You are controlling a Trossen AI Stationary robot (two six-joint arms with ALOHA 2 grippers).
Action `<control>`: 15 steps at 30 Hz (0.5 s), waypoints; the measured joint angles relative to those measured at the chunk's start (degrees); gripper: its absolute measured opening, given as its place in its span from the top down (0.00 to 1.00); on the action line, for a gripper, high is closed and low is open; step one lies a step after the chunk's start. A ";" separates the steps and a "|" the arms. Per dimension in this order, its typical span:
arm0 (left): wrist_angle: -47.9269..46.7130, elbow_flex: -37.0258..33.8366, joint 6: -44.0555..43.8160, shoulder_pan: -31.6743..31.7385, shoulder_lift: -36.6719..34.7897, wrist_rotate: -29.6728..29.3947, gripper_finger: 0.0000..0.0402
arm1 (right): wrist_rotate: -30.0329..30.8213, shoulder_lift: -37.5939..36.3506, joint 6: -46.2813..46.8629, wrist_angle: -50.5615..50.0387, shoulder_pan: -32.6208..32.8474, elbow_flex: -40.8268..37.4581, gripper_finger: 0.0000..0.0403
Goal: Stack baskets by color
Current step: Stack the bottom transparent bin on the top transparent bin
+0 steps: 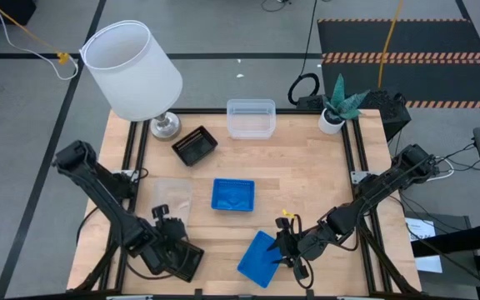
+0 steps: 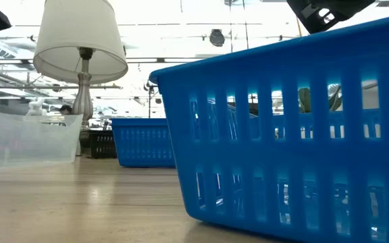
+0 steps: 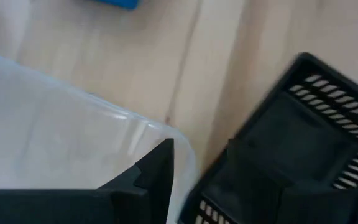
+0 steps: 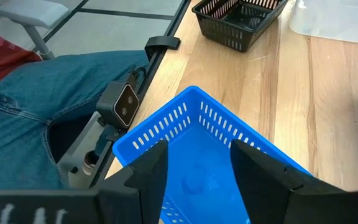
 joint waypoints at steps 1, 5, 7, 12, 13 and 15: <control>-0.59 0.00 -0.48 0.01 0.36 -0.15 0.62 | 0.00 0.00 0.03 0.00 0.00 0.00 0.58; -1.08 0.00 -0.27 -0.01 2.12 -0.37 0.62 | 0.00 0.00 0.03 0.00 0.00 0.00 0.58; -1.11 0.00 -0.38 -0.01 2.65 -0.46 0.62 | 0.00 0.00 0.03 0.00 0.00 0.00 0.58; -1.13 -0.02 -0.81 -0.01 3.55 -1.10 0.62 | 0.00 0.00 0.03 0.02 0.00 0.02 0.58; -1.13 -0.02 -0.86 -0.01 3.64 -1.62 0.62 | 0.02 0.00 0.03 0.02 0.00 0.02 0.58; -1.27 -0.02 -0.84 -0.01 3.80 -2.01 0.62 | 0.91 0.00 0.03 0.02 0.00 0.02 0.58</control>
